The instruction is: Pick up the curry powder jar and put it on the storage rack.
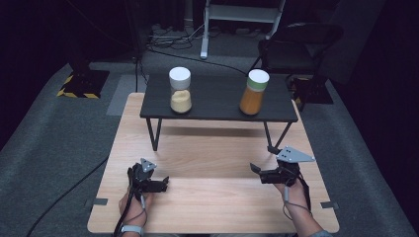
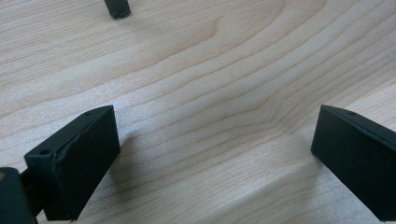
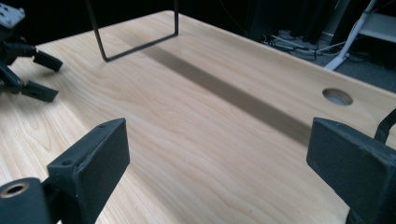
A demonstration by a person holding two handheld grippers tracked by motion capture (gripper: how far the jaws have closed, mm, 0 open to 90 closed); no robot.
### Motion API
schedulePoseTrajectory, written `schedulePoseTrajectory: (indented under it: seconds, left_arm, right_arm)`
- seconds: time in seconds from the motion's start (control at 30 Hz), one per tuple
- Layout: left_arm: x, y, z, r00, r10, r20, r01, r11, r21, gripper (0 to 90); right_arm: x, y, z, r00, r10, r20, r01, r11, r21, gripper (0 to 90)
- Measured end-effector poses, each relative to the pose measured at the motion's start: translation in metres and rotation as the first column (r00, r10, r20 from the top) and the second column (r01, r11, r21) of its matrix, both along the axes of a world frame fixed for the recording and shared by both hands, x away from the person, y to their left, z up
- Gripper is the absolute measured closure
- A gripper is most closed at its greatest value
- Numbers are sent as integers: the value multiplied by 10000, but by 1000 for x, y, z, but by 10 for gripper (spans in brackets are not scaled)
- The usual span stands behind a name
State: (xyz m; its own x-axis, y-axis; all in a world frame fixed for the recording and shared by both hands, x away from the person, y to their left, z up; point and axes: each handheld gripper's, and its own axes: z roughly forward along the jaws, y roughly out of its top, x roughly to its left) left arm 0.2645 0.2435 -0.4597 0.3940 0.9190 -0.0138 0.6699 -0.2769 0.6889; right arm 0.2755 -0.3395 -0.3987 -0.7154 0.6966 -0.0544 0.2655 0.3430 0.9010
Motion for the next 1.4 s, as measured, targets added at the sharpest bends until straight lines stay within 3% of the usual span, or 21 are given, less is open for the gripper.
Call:
schedulePoseTrajectory:
  seconds: [0.3,1.07,1.4]
  left_arm:
    - [0,0,0,10000,-5,-3,5,10000,5,10]
    - [0,0,0,10000,-18,-2,18,10000,17,10]
    - [0,0,0,10000,-18,-6,18,10000,21,10]
  right_arm:
    - [2,-3,-16,9984,-48,-555,40,9999,-140,58]
    - [3,3,-50,9893,-300,-1426,172,9957,-905,55]
    - [9,7,-60,9771,-368,-2094,94,9914,-1305,41]
